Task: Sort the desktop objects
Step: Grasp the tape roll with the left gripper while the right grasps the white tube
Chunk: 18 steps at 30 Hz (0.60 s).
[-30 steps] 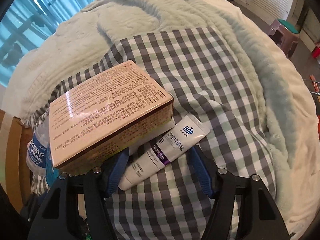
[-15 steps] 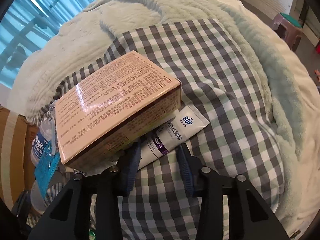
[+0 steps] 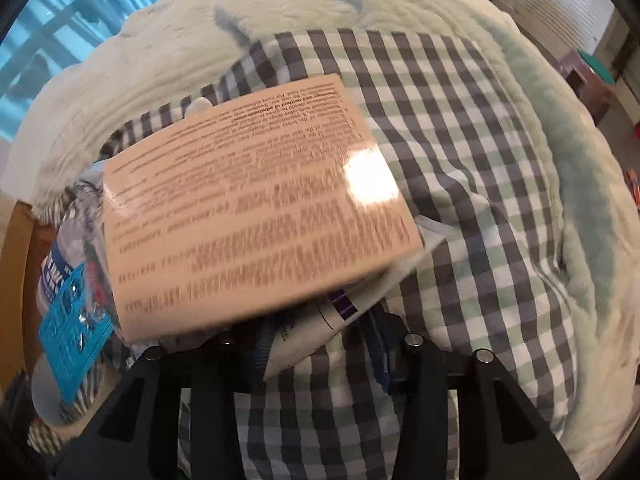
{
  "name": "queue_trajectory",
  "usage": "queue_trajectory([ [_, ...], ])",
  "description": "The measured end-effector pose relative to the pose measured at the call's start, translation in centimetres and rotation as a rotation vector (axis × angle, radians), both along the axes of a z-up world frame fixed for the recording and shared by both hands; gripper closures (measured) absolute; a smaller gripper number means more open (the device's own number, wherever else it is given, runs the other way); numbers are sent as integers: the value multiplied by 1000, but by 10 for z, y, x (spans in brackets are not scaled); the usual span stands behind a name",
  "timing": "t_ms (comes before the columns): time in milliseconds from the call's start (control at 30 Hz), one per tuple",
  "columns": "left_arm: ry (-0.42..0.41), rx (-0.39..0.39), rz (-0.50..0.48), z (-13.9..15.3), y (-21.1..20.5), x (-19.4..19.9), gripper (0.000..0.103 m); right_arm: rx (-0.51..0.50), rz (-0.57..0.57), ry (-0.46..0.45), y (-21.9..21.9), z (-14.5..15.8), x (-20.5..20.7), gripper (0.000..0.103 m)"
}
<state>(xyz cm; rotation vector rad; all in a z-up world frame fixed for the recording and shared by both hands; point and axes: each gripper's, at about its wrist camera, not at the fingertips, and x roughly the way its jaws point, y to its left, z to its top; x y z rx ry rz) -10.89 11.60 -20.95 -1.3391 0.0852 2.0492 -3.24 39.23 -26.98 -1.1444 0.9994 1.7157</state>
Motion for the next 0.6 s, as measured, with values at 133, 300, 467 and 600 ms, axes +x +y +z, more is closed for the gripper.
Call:
queue_trajectory([
  [133, 4, 2, -12, 2, 0, 3, 17, 24, 24, 3, -10, 13, 8, 73],
  [300, 5, 27, -25, 14, -2, 13, 18, 39, 53, 16, -36, 34, 22, 75],
  [467, 34, 36, -61, 27, -3, 30, 19, 54, 59, 52, -58, 54, 20, 79],
  [600, 49, 37, -62, 34, -9, 39, 19, 86, 92, 56, -81, 66, 18, 83],
])
